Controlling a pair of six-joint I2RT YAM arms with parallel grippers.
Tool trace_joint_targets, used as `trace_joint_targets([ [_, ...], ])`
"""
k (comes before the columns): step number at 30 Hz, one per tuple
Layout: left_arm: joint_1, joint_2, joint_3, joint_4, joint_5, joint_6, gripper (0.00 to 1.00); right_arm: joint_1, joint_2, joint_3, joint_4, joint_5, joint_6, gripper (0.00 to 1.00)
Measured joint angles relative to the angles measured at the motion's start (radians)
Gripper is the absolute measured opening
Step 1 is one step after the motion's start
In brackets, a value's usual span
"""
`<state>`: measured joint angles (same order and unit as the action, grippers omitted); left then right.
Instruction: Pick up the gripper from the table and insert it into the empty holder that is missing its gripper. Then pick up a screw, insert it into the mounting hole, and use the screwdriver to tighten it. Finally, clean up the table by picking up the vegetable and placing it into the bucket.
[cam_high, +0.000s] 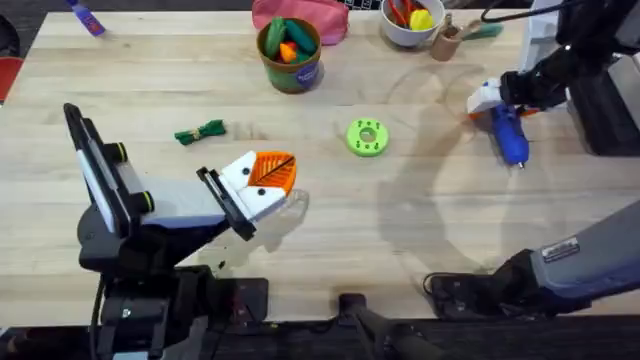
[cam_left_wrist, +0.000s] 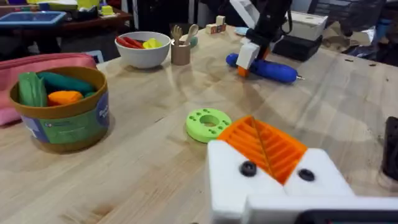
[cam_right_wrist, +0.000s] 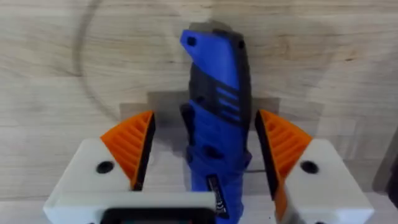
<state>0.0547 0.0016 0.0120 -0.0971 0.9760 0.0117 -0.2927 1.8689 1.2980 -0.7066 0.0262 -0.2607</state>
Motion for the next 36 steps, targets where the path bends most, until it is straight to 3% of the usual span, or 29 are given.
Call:
trace_joint_targets([
  [7,0.0,0.0,0.0,0.0,0.0,0.0,0.006,-0.023,0.017,0.005,0.005,-0.005,-0.003,0.89],
  [15,0.0,0.0,0.0,0.0,0.0,0.0,0.006,-0.027,0.027,0.013,0.02,-0.013,-0.017,0.754],
  [21,0.0,0.0,0.0,0.0,0.0,0.0,0.006,-0.028,0.03,0.013,0.034,-0.011,-0.026,0.425],
  [25,0.0,0.0,0.0,0.0,0.0,0.0,0.006,-0.031,0.034,0.013,0.046,0.003,-0.03,0.038],
  [36,0.0,0.0,0.0,0.0,0.0,0.0,0.006,-0.032,0.036,0.016,0.033,0.004,-0.032,0.025],
])
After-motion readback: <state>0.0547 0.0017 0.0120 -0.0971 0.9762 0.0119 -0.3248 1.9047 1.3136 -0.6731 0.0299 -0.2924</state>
